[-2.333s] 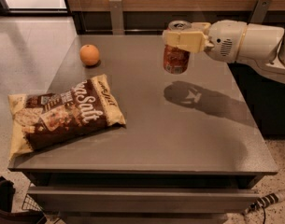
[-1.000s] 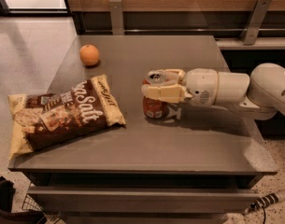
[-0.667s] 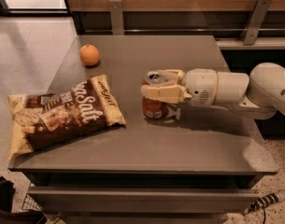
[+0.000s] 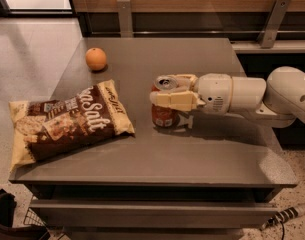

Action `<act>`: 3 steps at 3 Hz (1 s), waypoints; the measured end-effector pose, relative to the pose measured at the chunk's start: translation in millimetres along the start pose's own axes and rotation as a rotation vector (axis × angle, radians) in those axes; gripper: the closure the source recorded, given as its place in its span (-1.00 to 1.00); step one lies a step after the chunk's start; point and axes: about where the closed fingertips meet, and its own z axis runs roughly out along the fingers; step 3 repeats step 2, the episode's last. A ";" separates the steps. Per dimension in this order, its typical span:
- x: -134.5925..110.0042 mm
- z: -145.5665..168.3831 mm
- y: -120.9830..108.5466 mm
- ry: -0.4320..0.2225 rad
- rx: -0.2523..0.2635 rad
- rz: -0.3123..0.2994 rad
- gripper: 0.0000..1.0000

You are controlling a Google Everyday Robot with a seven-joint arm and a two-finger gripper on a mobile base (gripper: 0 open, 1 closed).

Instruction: Move coke can near brown chip bag

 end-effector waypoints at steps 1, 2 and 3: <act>-0.4 1.8 1.0 0.001 -0.004 -0.001 -0.99; -0.5 2.3 1.3 0.001 -0.005 -0.001 -1.00; -0.5 2.3 1.3 0.001 -0.005 -0.001 -1.00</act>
Offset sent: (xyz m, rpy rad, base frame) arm -0.0005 0.0020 0.0004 -0.0002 -0.0006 0.0037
